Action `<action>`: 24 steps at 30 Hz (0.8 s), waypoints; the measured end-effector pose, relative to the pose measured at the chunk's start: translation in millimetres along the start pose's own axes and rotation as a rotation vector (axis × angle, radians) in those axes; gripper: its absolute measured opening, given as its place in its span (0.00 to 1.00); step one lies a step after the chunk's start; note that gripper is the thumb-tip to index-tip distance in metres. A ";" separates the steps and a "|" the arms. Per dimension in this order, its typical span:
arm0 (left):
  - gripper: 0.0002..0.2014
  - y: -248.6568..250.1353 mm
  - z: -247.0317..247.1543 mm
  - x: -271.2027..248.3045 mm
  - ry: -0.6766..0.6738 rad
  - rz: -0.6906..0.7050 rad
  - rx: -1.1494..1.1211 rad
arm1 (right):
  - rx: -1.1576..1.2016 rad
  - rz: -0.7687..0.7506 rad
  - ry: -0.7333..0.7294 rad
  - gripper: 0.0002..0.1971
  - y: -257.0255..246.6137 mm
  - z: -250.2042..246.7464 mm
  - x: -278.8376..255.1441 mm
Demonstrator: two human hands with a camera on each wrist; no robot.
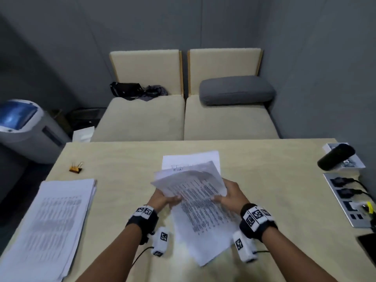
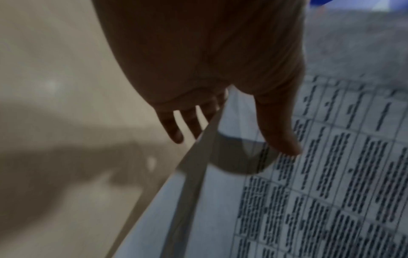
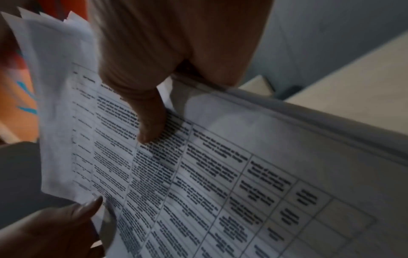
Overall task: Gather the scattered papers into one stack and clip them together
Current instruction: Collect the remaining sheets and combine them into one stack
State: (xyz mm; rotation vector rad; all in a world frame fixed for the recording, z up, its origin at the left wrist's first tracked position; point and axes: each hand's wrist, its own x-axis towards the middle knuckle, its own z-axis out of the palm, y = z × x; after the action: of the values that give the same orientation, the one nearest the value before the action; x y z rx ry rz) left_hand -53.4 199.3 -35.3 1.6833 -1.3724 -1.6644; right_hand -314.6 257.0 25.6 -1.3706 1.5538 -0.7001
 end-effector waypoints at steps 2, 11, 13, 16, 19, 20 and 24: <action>0.24 23.3 -34.4 -14.4 0.008 0.135 -0.060 | -0.013 -0.112 0.008 0.25 -41.3 0.6 7.7; 0.19 149.3 -134.7 -87.7 0.117 0.659 -0.196 | 0.398 -0.338 0.266 0.62 -149.8 13.4 23.5; 0.14 157.7 -147.6 -95.6 0.090 0.713 -0.180 | 0.489 -0.332 0.347 0.53 -162.4 23.0 23.4; 0.14 152.0 -155.3 -88.1 0.048 0.705 -0.243 | 0.509 -0.321 0.428 0.26 -173.0 41.6 22.8; 0.07 125.4 -150.2 -67.5 0.121 0.600 -0.237 | 0.532 -0.266 0.441 0.12 -162.1 63.9 27.0; 0.03 110.3 -145.9 -58.6 0.139 0.549 -0.213 | 0.538 -0.219 0.439 0.11 -151.6 73.3 29.4; 0.14 34.7 -124.1 -23.3 0.189 0.404 0.001 | 0.462 0.029 0.359 0.10 -91.4 114.9 38.9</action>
State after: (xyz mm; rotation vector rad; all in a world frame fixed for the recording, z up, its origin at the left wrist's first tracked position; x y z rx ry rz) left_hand 52.6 161.0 31.5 1.4050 -1.4966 -1.2470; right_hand -169.6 217.1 47.1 -0.9090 1.5483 -1.2508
